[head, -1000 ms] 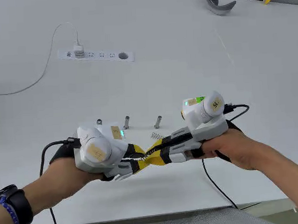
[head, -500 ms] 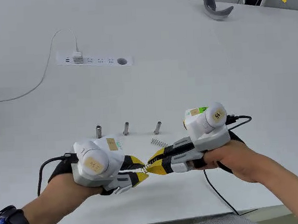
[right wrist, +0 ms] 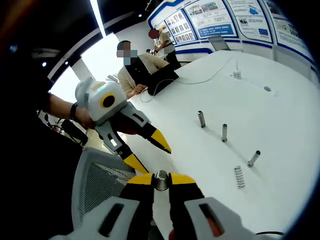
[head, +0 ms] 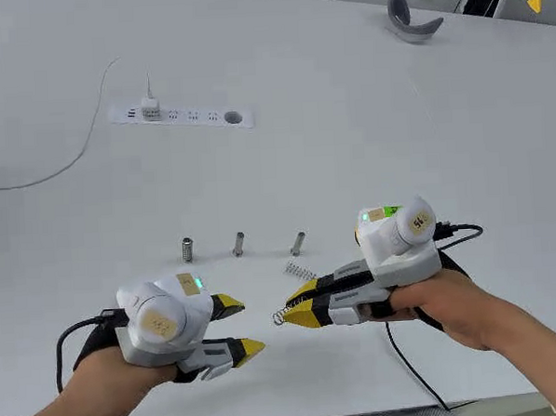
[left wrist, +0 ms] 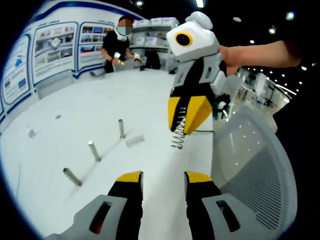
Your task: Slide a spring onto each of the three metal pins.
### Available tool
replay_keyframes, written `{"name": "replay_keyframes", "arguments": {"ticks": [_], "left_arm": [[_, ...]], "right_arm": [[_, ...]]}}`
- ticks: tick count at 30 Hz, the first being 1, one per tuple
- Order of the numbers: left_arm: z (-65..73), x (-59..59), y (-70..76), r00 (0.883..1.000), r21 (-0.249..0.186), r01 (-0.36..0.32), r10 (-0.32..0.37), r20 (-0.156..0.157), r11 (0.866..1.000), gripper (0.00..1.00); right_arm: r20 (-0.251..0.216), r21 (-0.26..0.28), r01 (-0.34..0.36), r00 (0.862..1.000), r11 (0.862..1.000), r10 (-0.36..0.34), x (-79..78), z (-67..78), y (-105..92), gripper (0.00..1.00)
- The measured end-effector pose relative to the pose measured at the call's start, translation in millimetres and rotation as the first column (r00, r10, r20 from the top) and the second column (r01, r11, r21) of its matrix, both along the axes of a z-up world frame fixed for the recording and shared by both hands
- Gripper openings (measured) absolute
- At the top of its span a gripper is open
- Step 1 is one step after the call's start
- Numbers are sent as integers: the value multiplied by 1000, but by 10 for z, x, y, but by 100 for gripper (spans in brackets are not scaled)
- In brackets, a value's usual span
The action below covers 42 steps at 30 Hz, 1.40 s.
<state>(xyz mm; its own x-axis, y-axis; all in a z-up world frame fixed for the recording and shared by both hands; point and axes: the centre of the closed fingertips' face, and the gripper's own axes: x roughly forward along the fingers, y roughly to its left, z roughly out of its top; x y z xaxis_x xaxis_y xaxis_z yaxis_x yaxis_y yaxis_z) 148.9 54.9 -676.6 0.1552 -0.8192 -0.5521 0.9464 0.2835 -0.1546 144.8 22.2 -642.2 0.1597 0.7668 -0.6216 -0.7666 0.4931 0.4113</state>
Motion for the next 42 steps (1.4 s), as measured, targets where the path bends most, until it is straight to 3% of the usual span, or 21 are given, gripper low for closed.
{"name": "replay_keyframes", "arguments": {"ticks": [5, 14, 22, 42], "left_arm": [[15, 79, 76, 998, -34, -55, 55, 3, 998, 39], [-93, 175, 269, 992, -12, -126, 126, -24, 992, 44], [-195, 274, 458, 977, 9, -208, 208, -47, 978, 56], [-230, 469, 689, 938, -12, -342, 341, -68, 940, 63]], "right_arm": [[7, -6, 12, 1000, 1000, -12, 53, 0, -43, 12], [25, -22, 37, 999, 999, -37, 205, 6, -146, 12], [44, -49, 55, 998, 997, -53, 411, 9, -253, 12], [72, -128, 43, 997, 991, -34, 777, -83, -302, 12]]}}
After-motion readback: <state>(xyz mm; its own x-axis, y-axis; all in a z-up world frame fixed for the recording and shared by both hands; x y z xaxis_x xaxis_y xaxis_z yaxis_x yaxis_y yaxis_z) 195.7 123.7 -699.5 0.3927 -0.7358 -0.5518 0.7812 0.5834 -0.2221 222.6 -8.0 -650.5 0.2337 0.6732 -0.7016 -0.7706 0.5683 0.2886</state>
